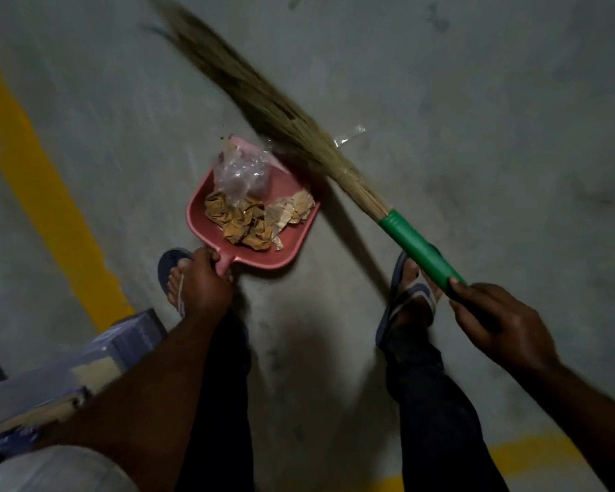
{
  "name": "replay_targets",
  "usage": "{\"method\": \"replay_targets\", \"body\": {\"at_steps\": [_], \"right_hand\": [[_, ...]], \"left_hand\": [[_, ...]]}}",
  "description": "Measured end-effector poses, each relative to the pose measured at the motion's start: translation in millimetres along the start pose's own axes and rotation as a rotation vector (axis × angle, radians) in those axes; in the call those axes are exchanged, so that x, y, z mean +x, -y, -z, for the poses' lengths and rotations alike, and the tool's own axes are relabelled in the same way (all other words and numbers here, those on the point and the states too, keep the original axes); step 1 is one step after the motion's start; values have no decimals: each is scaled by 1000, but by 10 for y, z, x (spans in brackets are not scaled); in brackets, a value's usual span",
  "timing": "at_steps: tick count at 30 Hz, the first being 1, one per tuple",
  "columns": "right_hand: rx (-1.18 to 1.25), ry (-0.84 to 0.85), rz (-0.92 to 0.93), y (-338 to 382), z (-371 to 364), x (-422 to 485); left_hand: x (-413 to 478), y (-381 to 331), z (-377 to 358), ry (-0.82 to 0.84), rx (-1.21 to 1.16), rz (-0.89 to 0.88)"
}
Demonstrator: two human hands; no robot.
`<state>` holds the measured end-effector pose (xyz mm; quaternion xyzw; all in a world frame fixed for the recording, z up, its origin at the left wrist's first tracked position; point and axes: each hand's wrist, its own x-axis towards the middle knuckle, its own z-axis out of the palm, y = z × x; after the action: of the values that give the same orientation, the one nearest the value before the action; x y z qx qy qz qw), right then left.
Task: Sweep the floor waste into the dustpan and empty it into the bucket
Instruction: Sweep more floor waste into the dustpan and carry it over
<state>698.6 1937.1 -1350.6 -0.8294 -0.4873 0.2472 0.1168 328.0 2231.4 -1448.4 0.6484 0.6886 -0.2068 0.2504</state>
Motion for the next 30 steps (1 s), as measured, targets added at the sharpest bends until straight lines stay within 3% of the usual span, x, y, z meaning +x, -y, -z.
{"method": "replay_targets", "body": {"at_steps": [4, 8, 19, 30], "right_hand": [[-73, -29, -126, -214, 261, -400], [-137, 45, -194, -528, 304, -530], [-4, 60, 85, -497, -134, -407], [16, -16, 160, -184, 176, -351]], "left_hand": [[-27, -2, 75, 34, -65, -28], [-42, -95, 105, 48, -27, -72], [-115, -610, 184, 15, -124, -170], [-143, -660, 523, -77, -224, -141]]}}
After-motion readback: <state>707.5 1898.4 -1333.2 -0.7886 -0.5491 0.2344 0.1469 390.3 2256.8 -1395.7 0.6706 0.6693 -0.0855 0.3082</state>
